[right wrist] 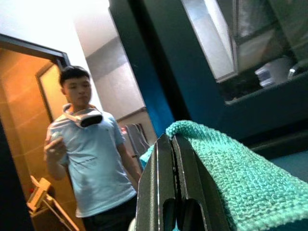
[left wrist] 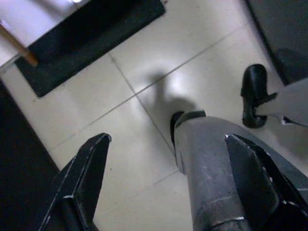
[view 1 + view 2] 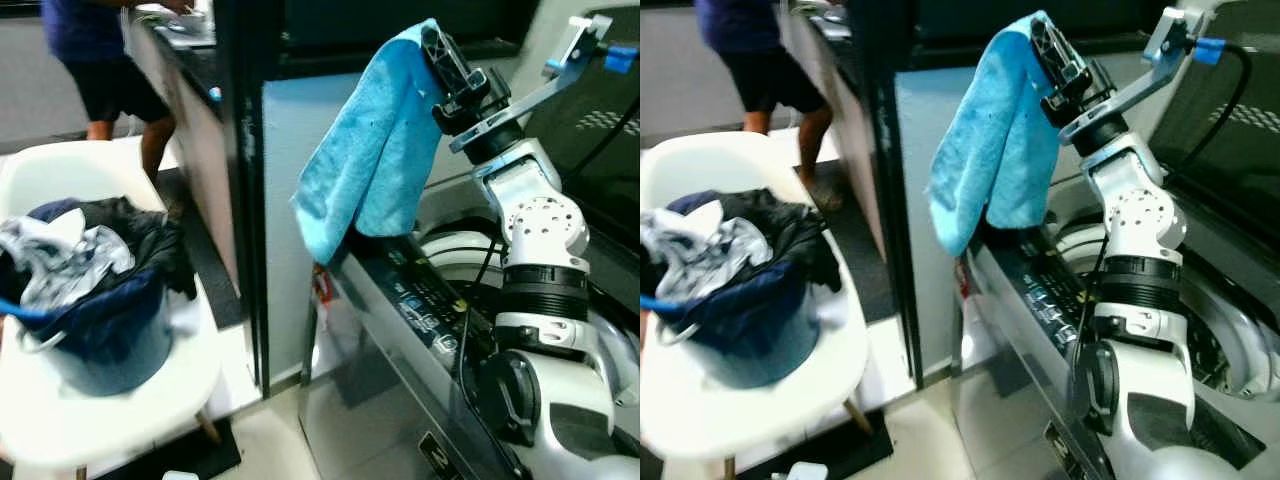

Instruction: Clothes washing

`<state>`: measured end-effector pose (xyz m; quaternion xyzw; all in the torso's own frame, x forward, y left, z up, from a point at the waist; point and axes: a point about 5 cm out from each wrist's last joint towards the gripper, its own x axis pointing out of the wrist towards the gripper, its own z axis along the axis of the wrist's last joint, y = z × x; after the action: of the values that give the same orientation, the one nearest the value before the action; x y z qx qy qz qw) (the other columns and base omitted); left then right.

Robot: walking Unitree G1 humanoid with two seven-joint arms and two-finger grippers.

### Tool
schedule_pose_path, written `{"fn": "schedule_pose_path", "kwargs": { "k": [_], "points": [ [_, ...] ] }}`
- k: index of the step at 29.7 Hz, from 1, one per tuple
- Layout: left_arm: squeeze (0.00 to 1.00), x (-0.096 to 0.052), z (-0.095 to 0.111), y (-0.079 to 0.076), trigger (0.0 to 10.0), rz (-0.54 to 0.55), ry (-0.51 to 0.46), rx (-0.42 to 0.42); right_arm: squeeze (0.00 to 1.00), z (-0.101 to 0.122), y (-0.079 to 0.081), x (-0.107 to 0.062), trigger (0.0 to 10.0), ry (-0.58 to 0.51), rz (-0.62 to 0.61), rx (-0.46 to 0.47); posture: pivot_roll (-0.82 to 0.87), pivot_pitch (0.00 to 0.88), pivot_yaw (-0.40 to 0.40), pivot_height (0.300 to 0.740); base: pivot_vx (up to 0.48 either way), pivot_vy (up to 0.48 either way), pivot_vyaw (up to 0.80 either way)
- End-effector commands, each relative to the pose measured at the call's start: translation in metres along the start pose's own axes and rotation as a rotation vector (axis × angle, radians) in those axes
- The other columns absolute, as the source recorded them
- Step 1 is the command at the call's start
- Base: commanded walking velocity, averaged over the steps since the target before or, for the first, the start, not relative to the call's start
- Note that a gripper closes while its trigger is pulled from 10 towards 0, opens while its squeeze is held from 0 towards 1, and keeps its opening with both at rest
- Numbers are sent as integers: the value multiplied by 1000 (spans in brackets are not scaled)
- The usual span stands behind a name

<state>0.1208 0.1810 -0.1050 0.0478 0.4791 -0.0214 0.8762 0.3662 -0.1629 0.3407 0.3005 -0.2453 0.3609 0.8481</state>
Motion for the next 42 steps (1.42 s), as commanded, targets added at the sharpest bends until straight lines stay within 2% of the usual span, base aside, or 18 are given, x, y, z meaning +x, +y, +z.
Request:
{"fn": "schedule_pose_path", "kwargs": {
  "k": [1,7,12,22,29,42],
  "points": [
    [0,-3,-13,-6,10000,-19,49,-10,0,-1,2,3,0,-2,7,-11,143,0,-56,740,0,0,0],
    [0,-3,-13,-4,10000,-15,49,-15,0,-3,1,4,0,2,-3,-23,143,0,-56,740,0,0,0],
    [0,-4,-16,-4,10000,-15,56,-20,0,-3,-4,7,0,-6,-59,-42,149,0,-57,740,0,0,0],
    [0,-4,-15,-4,10000,-12,48,-19,0,-6,-5,9,0,-1,-65,-40,154,0,-59,740,0,0,0],
    [0,-1,-8,-8,10000,-13,36,0,0,-9,-3,9,0,10,-52,-41,155,0,-61,740,0,356,0],
    [0,-2,-9,-6,10000,-14,19,6,0,-12,-3,10,0,16,-50,-43,155,0,-62,740,0,327,0]
  ]
}}
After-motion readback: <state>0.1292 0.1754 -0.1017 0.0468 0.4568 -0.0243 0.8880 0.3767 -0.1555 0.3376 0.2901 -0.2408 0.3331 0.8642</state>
